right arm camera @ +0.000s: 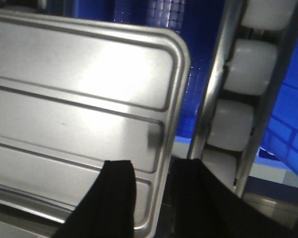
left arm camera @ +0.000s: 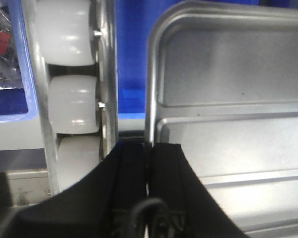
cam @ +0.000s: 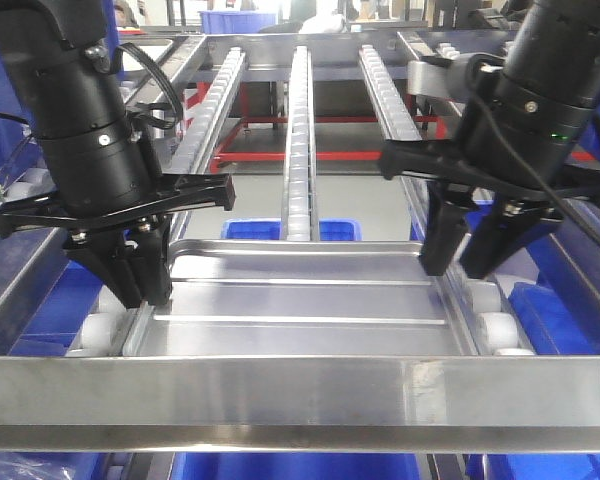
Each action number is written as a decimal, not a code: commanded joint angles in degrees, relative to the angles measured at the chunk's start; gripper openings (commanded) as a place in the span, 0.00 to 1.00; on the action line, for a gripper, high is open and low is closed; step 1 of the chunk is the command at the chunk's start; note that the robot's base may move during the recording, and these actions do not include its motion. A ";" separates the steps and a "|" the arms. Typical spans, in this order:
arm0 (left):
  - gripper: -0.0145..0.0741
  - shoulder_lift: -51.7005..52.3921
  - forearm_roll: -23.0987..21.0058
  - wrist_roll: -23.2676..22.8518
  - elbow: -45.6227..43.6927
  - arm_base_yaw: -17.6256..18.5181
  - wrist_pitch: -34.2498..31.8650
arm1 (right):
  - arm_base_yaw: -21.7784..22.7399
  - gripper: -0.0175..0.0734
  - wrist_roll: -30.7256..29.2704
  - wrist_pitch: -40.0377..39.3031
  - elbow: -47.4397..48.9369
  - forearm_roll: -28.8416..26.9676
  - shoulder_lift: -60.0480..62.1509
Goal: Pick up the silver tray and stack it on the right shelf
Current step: 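Lower the right gripper onto the opposite tray edge and close, then lift the silver tray off the rollers with both grippers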
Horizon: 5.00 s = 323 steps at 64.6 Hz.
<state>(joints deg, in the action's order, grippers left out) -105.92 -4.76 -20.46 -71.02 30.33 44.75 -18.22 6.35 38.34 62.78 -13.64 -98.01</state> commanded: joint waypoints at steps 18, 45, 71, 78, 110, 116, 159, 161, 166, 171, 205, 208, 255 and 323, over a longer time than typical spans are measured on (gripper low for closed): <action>0.05 2.62 -0.14 -0.06 -1.19 0.42 1.62 | -0.18 0.49 2.10 -2.20 1.86 1.44 -0.47; 0.05 2.62 -0.14 -0.06 -1.19 0.42 1.62 | -0.29 0.49 4.03 -3.37 1.86 1.38 -1.81; 0.05 2.62 -0.14 -0.06 -1.19 0.42 1.62 | -0.29 0.49 4.03 -3.63 1.86 1.38 -2.75; 0.05 2.62 -0.14 -0.06 -1.19 0.42 1.62 | -0.29 0.49 4.03 -3.77 1.86 1.38 -2.75; 0.05 2.62 -0.14 -0.06 -1.19 0.42 1.62 | -0.83 0.46 4.03 -3.66 1.86 0.41 -2.75; 0.05 2.62 -0.14 -0.06 -1.19 0.42 1.62 | -1.44 0.38 4.03 -3.84 1.86 0.41 -2.75; 0.05 2.62 -0.14 -0.06 -1.19 0.42 1.66 | -1.42 0.28 4.03 -3.41 1.86 0.34 -2.75; 0.05 2.62 -0.14 -0.06 -1.19 0.42 1.66 | -1.42 0.28 4.03 -3.41 1.86 0.34 -2.75; 0.05 2.62 -0.14 -0.06 -1.19 0.42 1.66 | -1.42 0.28 4.03 -3.41 1.86 0.34 -2.75; 0.05 2.62 -0.14 -0.06 -1.19 0.42 1.66 | -1.42 0.28 4.03 -3.21 1.86 0.34 -2.75; 0.05 2.62 -0.14 -0.06 -1.29 0.23 1.57 | -1.42 0.25 4.17 -2.81 1.86 0.29 -2.62; 0.05 2.62 -0.14 -0.19 -1.41 0.23 1.57 | -1.42 0.25 4.59 -2.88 1.86 0.29 -2.43; 0.05 9.92 -0.57 -0.19 -5.91 0.43 7.26 | -1.42 0.25 6.12 -0.59 1.86 0.29 7.63; 0.06 26.68 8.00 -12.03 -3.28 11.96 12.97 | -10.19 0.25 23.84 6.20 -2.09 10.91 27.96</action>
<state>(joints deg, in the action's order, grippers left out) -82.77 5.13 -31.60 -73.72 40.73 60.55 -27.72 29.36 48.48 59.65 -1.33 -73.12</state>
